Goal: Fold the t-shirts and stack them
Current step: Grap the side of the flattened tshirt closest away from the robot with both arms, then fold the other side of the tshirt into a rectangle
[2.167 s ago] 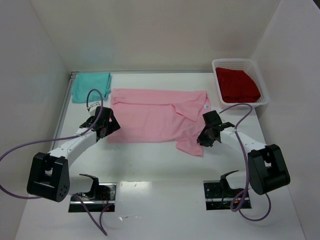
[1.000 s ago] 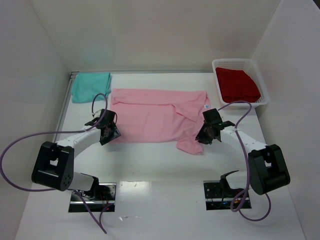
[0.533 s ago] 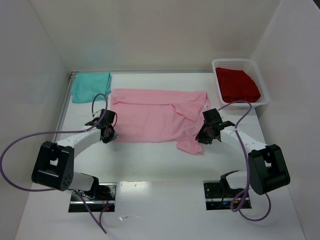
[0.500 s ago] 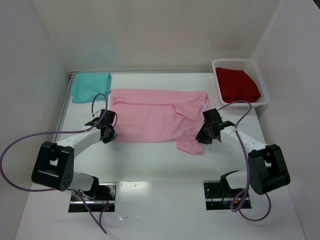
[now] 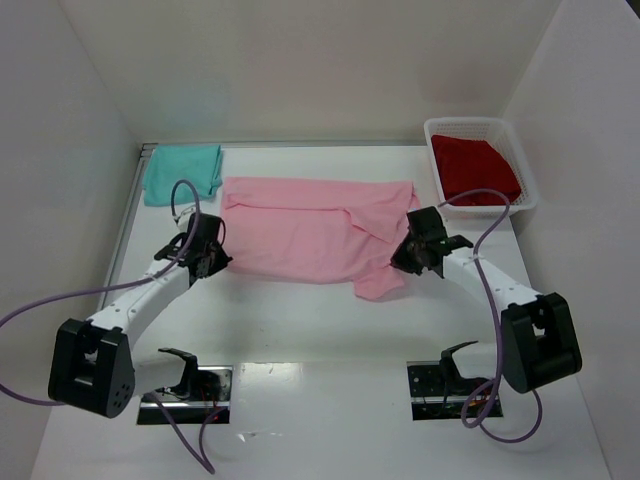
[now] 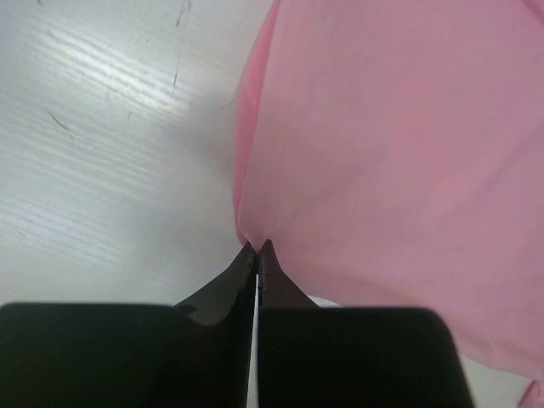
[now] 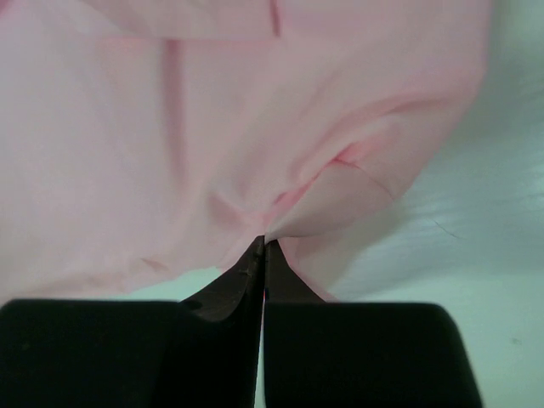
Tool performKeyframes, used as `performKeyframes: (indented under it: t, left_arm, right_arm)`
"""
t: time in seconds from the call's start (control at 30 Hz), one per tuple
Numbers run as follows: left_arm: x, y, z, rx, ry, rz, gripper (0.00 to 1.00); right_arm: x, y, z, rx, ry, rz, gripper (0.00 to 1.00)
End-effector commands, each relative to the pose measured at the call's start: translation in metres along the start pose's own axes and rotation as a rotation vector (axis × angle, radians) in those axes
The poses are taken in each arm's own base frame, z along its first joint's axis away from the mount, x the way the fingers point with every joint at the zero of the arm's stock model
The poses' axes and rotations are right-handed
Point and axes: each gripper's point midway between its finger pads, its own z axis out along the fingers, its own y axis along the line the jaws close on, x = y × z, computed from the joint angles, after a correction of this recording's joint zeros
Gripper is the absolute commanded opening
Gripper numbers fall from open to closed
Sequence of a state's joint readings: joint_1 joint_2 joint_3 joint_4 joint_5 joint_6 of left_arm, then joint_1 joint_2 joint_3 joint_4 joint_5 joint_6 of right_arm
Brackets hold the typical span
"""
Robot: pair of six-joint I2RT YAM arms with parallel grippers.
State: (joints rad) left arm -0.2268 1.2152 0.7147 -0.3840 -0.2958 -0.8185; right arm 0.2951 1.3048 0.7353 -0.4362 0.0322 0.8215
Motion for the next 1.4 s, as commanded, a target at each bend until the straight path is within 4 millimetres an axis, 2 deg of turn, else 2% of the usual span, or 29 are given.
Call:
performKeyframes:
  t: [0.0,0.07,0.13,0.17,0.2,0.23,0.3,0.37,0.4,0.5,0.53,0.57,0.6,0.63,0.7,0.73,0.83,0.87,0.9,1.07,1.1,1.17,1.23,1.37]
  left_arm:
    - [-0.037,-0.016,-0.018,0.039,-0.111,-0.027,0.0]
    - [-0.053,-0.025,-0.025,0.062,-0.153,-0.017,0.0]
    - [-0.058,-0.03,-0.024,0.062,-0.153,-0.017,0.0]
    - [-0.067,-0.037,-0.026,0.08,-0.175,-0.011,0.0]
    - [-0.074,-0.04,-0.026,0.082,-0.195,-0.006,0.0]
    - [-0.075,-0.042,-0.022,0.076,-0.188,-0.004,0.0]
    - [-0.093,-0.052,-0.021,0.075,-0.227,0.013,0.0]
    - [-0.109,-0.053,-0.018,0.063,-0.257,0.0,0.0]
    - [-0.111,-0.055,-0.011,0.065,-0.247,0.006,0.0]
    - [-0.125,-0.066,-0.004,0.09,-0.269,0.009,0.0]
    - [-0.125,-0.064,0.007,0.069,-0.252,0.01,0.0]
    - [-0.134,-0.071,0.007,0.08,-0.269,0.014,0.0]
    - [-0.13,-0.072,0.02,0.062,-0.246,0.023,0.0]
    - [-0.133,-0.077,0.024,0.071,-0.244,0.033,0.0]
    - [-0.134,-0.077,0.04,0.052,-0.229,0.033,0.0]
    - [-0.14,-0.085,0.041,0.07,-0.237,0.04,0.0]
    - [-0.143,-0.087,0.061,0.066,-0.216,0.045,0.0]
    - [-0.149,-0.094,0.063,0.084,-0.223,0.042,0.0]
    - [-0.146,-0.092,0.073,0.074,-0.203,0.051,0.0]
    - [-0.151,-0.092,0.094,0.06,-0.191,0.053,0.0]
    - [-0.146,-0.092,0.102,0.062,-0.173,0.057,0.0]
    - [-0.149,-0.098,0.105,0.077,-0.176,0.056,0.0]
    - [-0.144,-0.091,0.116,0.056,-0.156,0.055,0.0]
    - [-0.151,-0.092,0.123,0.052,-0.162,0.057,0.0]
  right_arm:
    - [-0.051,0.053,-0.027,-0.167,-0.181,0.036,0.0]
    - [-0.061,0.06,-0.03,-0.183,-0.222,0.041,0.0]
    - [-0.079,0.071,-0.041,-0.213,-0.286,0.06,0.0]
    - [-0.082,0.072,-0.041,-0.213,-0.302,0.063,0.0]
    - [-0.093,0.077,-0.049,-0.236,-0.34,0.085,0.0]
    - [-0.1,0.076,-0.05,-0.241,-0.356,0.096,0.0]
    - [-0.112,0.073,-0.051,-0.241,-0.391,0.117,0.0]
    - [-0.129,0.069,-0.053,-0.239,-0.43,0.136,0.0]
    - [-0.134,0.067,-0.054,-0.24,-0.442,0.146,0.0]
    - [-0.145,0.063,-0.049,-0.239,-0.46,0.166,0.0]
    - [-0.146,0.064,-0.045,-0.234,-0.455,0.166,0.0]
    - [-0.152,0.063,-0.041,-0.236,-0.465,0.173,0.0]
    - [-0.155,0.067,-0.04,-0.242,-0.471,0.173,0.0]
    - [-0.157,0.062,-0.036,-0.227,-0.468,0.18,0.0]
    - [-0.169,0.067,-0.032,-0.238,-0.487,0.187,0.0]
    - [-0.169,0.067,-0.028,-0.235,-0.484,0.187,0.0]
    - [-0.174,0.071,-0.015,-0.23,-0.477,0.197,0.0]
    - [-0.179,0.074,-0.014,-0.231,-0.489,0.2,0.0]
    - [-0.181,0.075,-0.008,-0.228,-0.486,0.199,0.0]
    - [-0.192,0.074,0.006,-0.209,-0.5,0.219,0.0]
    - [-0.194,0.076,0.007,-0.212,-0.499,0.228,0.0]
    - [-0.195,0.074,0.019,-0.192,-0.494,0.229,0.0]
    - [-0.198,0.07,0.026,-0.178,-0.49,0.235,0.0]
    - [-0.204,0.068,0.041,-0.167,-0.49,0.241,0.0]
